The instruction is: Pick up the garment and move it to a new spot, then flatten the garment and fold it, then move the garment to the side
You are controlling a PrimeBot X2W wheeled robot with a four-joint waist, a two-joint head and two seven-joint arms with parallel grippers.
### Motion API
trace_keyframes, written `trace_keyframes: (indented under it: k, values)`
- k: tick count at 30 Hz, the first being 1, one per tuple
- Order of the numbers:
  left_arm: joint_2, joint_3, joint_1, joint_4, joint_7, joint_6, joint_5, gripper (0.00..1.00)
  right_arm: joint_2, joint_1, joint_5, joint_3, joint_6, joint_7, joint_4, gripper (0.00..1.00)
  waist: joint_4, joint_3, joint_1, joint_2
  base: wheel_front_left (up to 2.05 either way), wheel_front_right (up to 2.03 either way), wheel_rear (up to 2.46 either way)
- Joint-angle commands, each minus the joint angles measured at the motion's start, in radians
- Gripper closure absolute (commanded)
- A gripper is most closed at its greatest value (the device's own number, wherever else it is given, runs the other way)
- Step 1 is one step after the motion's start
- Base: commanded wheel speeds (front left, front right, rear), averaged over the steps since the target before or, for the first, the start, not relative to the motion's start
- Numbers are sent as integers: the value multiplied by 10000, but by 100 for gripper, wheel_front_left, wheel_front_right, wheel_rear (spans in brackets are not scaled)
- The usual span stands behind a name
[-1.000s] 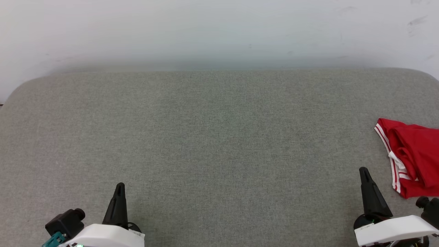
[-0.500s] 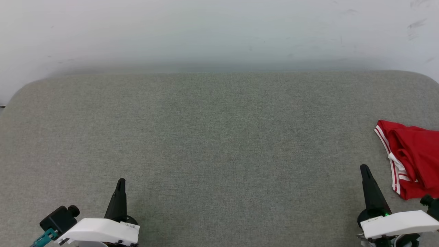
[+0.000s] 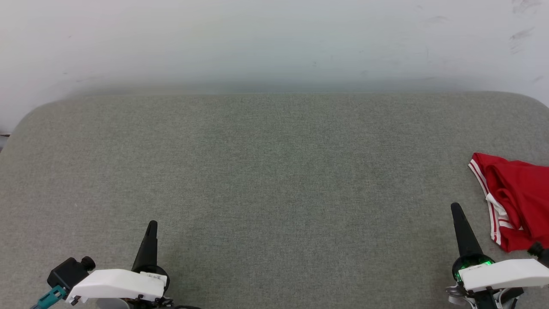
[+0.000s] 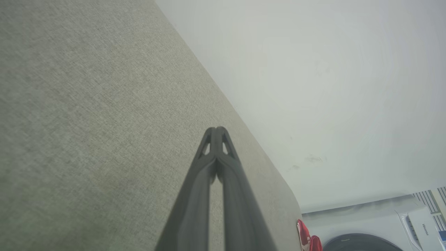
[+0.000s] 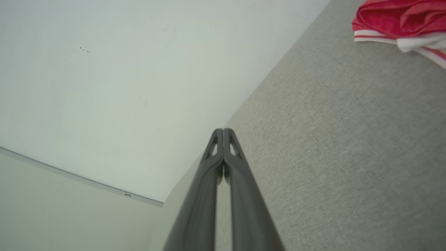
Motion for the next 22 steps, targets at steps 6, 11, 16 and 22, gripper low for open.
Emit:
trace_keyframes:
  k: [6, 11, 16, 22]
  values:
    - [35, 101, -317, 56, 218, -142, -920, 100, -68, -302, 903, -60, -2, 185, 90, 100, 18, -51, 0, 0, 0, 0, 0]
    - [30, 152, -403, 130, 354, -211, -1457, 100, -65, -366, 1430, -89, -2, 305, 186, 100, 30, -87, 0, 0, 0, 0, 0]
    - [23, 202, -481, 211, 489, -274, -1965, 100, -61, -432, 1930, -117, -2, 413, 283, 100, 43, -123, 0, 0, 0, 0, 0]
    - [11, 266, -548, 303, 633, -332, -2553, 100, -52, -505, 2503, -154, -2, 546, 383, 100, 58, -167, 0, 0, 0, 0, 0]
